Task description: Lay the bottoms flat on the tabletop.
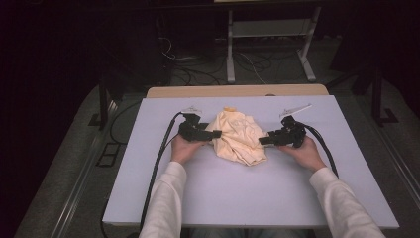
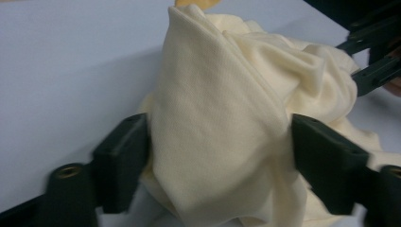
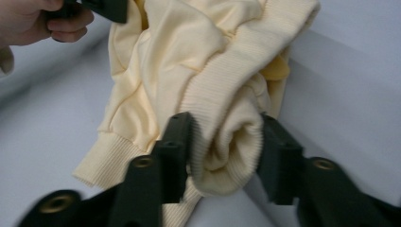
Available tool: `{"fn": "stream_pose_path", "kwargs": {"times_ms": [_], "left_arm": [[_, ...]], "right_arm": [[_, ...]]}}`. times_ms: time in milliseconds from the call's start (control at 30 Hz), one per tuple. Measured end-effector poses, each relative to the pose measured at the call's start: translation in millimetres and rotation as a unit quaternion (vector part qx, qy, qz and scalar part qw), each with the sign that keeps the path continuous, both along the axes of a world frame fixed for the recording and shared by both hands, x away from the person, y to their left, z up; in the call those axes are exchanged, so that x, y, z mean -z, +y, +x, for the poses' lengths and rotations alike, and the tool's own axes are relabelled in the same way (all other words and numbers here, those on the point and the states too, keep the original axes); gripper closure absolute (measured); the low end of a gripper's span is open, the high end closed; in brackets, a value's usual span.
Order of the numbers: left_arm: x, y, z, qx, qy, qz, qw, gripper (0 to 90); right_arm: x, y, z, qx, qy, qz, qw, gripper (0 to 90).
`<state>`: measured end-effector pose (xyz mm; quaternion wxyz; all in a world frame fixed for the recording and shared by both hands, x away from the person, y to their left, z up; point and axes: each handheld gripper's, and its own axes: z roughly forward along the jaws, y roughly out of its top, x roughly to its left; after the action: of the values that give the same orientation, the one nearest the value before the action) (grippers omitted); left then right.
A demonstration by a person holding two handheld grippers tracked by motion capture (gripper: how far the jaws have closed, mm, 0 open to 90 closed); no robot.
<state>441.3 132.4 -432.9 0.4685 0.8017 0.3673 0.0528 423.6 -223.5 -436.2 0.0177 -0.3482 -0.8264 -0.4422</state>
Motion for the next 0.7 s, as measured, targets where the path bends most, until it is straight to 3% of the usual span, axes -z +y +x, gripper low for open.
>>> {"fn": "stream_pose_path", "kwargs": {"times_ms": [33,67,167,267,433,567,633,667,700], "left_arm": [[0.0,-0.1,-0.1,-0.005,-0.002,0.008,0.9999,36.9],[0.1,1.6,0.5,-0.007,0.001,0.015,0.9999,48.4],[-0.8,4.8,0.9,-0.011,0.007,0.023,0.9996,64.5],[-3.1,4.7,-1.0,-0.014,0.008,0.032,0.9994,70.6],[-12.0,1.0,-8.1,-0.017,-0.001,0.042,0.9990,73.5],[-19.1,0.5,-10.9,-0.017,-0.007,0.031,0.9993,74.8],[-26.5,0.8,-12.0,-0.020,-0.004,0.000,0.9998,75.2],[-26.5,0.8,-12.0,-0.020,-0.004,0.000,0.9998,75.4],[-33.1,1.2,-12.9,-0.018,-0.006,-0.011,0.9998,75.5]], "right_arm": [[-0.9,0.3,-0.5,-0.001,-0.001,-0.002,1.0000,67.5],[-2.2,0.5,-1.9,-0.006,0.003,-0.002,1.0000,72.2],[-3.1,-1.1,-2.7,0.000,0.013,0.003,0.9999,74.1],[-2.7,-2.5,-2.6,0.006,0.020,0.010,0.9997,74.6],[-6.7,-5.8,-4.9,0.018,0.017,0.022,0.9995,75.5],[-14.1,-11.4,-7.1,0.026,0.011,0.035,0.9990,76.0],[-23.7,-19.0,-9.8,0.042,0.005,0.058,0.9974,76.3],[-23.7,-19.0,-9.8,0.042,0.005,0.058,0.9974,76.3],[-29.9,-24.6,-11.5,0.052,0.001,0.075,0.9958,76.5]]}}
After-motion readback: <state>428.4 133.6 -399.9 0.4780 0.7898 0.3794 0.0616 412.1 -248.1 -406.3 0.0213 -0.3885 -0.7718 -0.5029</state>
